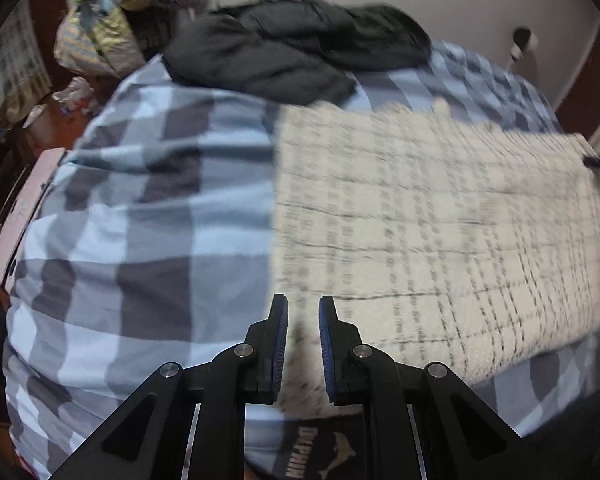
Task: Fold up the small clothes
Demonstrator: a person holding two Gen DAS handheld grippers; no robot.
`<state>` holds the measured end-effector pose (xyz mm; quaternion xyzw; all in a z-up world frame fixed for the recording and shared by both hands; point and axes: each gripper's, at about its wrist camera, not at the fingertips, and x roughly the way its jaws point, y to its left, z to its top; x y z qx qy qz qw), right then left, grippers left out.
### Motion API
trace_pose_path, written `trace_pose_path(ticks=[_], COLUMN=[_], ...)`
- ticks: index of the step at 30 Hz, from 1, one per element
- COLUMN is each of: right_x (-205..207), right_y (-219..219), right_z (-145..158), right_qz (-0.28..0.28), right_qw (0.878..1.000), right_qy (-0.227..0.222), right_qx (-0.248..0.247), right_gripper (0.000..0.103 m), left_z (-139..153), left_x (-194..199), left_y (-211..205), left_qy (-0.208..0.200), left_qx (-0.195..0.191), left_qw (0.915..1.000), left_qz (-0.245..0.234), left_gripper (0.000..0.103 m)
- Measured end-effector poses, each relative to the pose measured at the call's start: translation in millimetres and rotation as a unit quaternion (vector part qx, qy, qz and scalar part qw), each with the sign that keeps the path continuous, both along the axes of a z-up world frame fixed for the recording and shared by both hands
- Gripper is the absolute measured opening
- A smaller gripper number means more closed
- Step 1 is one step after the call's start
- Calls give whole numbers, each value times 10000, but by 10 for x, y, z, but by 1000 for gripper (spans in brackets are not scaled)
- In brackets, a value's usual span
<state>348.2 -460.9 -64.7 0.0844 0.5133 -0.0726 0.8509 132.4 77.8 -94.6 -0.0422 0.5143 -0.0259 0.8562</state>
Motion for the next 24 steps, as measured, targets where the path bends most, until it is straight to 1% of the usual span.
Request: trace_pose_path(ticks=[2, 4, 5, 6, 7, 8, 9, 10, 11, 12, 13, 14, 15, 16, 17, 18, 20, 21, 22, 23, 24], right_x=[-57, -19, 29, 114, 177, 216, 243, 229, 191, 126, 39, -34, -115, -173, -211, -292, -479, -577, -678, -789, -910], right_y=[-75, -196, -269, -298, -352, -423, -519, -594, -683, -786, -865, -896, -876, -806, -737, -593, -210, -30, 183, 413, 706], right_z=[163, 160, 77, -62, -218, -444, -592, -708, -781, -790, -733, -652, -528, -412, -346, -260, -110, -49, 10, 45, 40], right_qz=[-266, -392, -438, -473, -533, -641, -845, -1147, -1446, -1780, -2092, -2266, -2318, -2212, -2072, -1795, -1067, -765, -442, -104, 340], right_qw=[9992, 9986, 9987, 9988, 9984, 9965, 9920, 9850, 9775, 9717, 9675, 9659, 9672, 9710, 9741, 9786, 9850, 9858, 9859, 9854, 9836], right_qy=[-266, -313, -208, -77, 156, 542, 932, 1293, 1536, 1553, 1413, 1235, 1033, 905, 899, 961, 969, 950, 964, 1011, 1139], right_qx=[-131, -190, -157, -135, -78, 37, 42, -14, -49, 42, 146, 190, 130, 91, 123, 299, 947, 1159, 1297, 1367, 1359], right_gripper=[6, 6, 7, 8, 13, 21, 22, 22, 23, 26, 32, 53, 67, 86, 88, 88, 88, 88, 88, 88, 88], left_z=[45, 51, 37, 22, 17, 4, 0, -4, 2, 13, 39, 56, 77, 114, 141, 167, 165, 137, 47, -26, -151], left_x=[-42, -68, -65, -62, -44, -42, -44, -37, -43, -43, -44, -46, -48, -60, -76, -101, -139, -147, -145, -137, -115], left_y=[36, 25, 13, -2, -11, -22, -36, -35, -38, -36, -33, -42, -57, -102, -162, -261, -434, -511, -619, -683, -752], left_qy=[-126, -170, -144, -119, -104, -87, -75, -68, -81, -105, -161, -199, -243, -325, -390, -460, -468, -389, -192, -35, 196], left_qx=[-1, -5, 3, 23, 39, 68, 83, 88, 82, 76, 59, 27, -33, -165, -244, -290, -380, -474, -646, -701, -647], left_qw=[9999, 9999, 9999, 9999, 9999, 9999, 9999, 9999, 9999, 9999, 9998, 9998, 9997, 9991, 9982, 9966, 9928, 9906, 9868, 9853, 9849], left_qz=[45, 10, -24, -49, -61, -69, -70, -65, -57, -44, -24, -40, -86, -231, -385, -625, -1031, -1225, -1472, -1558, -1594], left_gripper=[14, 14, 14, 14, 14, 14, 14, 14, 14, 14, 14, 14, 14, 14, 14, 14, 14, 14, 14, 14, 14])
